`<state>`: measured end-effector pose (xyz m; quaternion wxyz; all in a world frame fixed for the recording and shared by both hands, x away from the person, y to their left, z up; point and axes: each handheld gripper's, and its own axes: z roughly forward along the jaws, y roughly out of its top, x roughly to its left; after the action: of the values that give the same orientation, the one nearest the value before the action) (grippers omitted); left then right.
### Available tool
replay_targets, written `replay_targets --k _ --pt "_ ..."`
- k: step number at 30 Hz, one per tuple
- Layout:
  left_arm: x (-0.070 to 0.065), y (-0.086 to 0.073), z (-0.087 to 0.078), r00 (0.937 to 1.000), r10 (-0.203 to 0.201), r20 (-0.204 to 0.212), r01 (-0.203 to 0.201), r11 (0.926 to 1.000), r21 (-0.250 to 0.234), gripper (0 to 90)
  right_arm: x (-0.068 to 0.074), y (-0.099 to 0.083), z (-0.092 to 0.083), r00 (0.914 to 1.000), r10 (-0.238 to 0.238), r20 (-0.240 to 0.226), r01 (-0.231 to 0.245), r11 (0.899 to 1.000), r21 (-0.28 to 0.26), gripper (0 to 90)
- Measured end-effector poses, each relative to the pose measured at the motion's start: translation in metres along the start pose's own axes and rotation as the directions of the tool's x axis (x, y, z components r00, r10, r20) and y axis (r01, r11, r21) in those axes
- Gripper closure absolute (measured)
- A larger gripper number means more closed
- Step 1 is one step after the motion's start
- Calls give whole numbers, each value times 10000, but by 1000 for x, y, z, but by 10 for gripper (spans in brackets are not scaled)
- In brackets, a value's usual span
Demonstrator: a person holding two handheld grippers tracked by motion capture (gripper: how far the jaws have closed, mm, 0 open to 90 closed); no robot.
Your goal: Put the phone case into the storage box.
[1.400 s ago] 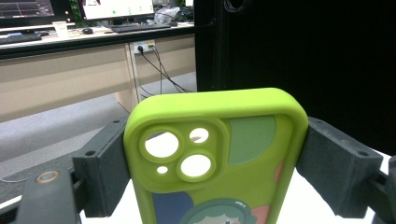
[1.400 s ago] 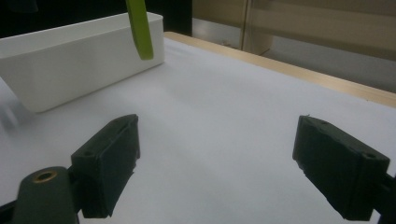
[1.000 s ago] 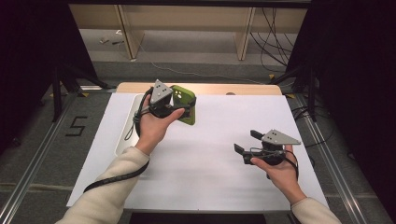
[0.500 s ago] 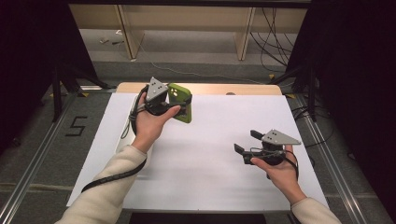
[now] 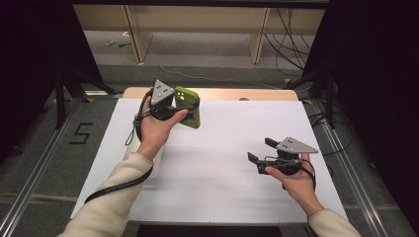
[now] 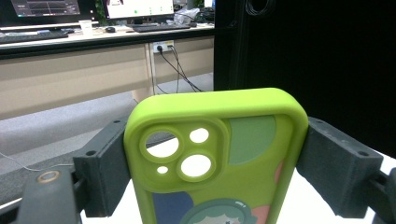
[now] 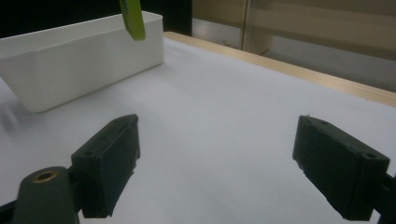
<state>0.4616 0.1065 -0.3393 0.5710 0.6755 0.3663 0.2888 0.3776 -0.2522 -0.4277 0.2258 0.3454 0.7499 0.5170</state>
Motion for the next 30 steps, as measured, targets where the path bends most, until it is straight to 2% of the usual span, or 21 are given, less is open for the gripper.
replay_targets --k 30 --pt "10 3 -5 9994 -8 -339 6 10000 -77 163 0 -1 0 10000 26 -16 -26 10000 35 159"
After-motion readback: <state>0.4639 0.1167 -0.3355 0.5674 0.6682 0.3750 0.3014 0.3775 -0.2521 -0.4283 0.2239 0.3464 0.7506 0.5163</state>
